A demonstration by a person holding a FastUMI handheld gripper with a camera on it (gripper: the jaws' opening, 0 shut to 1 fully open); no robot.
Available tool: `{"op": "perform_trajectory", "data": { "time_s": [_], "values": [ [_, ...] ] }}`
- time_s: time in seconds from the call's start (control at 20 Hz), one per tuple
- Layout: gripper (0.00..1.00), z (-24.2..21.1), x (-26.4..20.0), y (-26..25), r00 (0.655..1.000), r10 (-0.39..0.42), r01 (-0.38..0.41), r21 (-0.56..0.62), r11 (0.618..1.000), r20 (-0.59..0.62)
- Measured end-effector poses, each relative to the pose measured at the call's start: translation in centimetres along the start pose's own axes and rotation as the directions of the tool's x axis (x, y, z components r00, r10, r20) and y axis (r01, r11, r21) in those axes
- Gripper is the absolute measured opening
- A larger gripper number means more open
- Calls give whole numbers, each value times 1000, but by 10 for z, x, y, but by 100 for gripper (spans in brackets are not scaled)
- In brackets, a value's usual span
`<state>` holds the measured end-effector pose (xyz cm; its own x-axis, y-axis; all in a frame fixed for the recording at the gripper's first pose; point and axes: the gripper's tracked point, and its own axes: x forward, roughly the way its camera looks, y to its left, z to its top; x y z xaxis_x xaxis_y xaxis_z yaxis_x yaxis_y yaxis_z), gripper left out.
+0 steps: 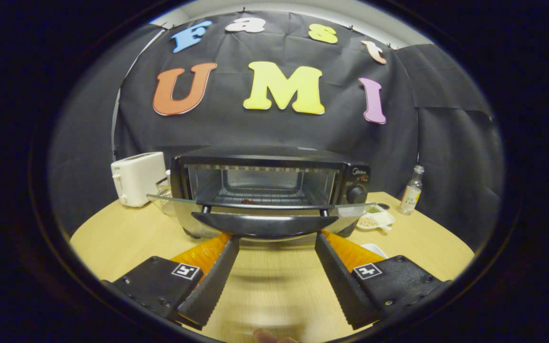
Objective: Open the toaster oven, put the food inside, and close the toaster oven door.
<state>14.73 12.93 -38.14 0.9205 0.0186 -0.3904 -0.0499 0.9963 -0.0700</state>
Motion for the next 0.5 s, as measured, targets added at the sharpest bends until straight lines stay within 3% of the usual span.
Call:
{"op": "perform_trajectory", "data": {
  "time_s": [0.25, 0.5],
  "values": [
    [100, 74, -14, -11, 988, -11, 10, 4, 1000, 153],
    [100, 129, -80, -19, 972, 14, -25, 43, 999, 235]
  ]
}}
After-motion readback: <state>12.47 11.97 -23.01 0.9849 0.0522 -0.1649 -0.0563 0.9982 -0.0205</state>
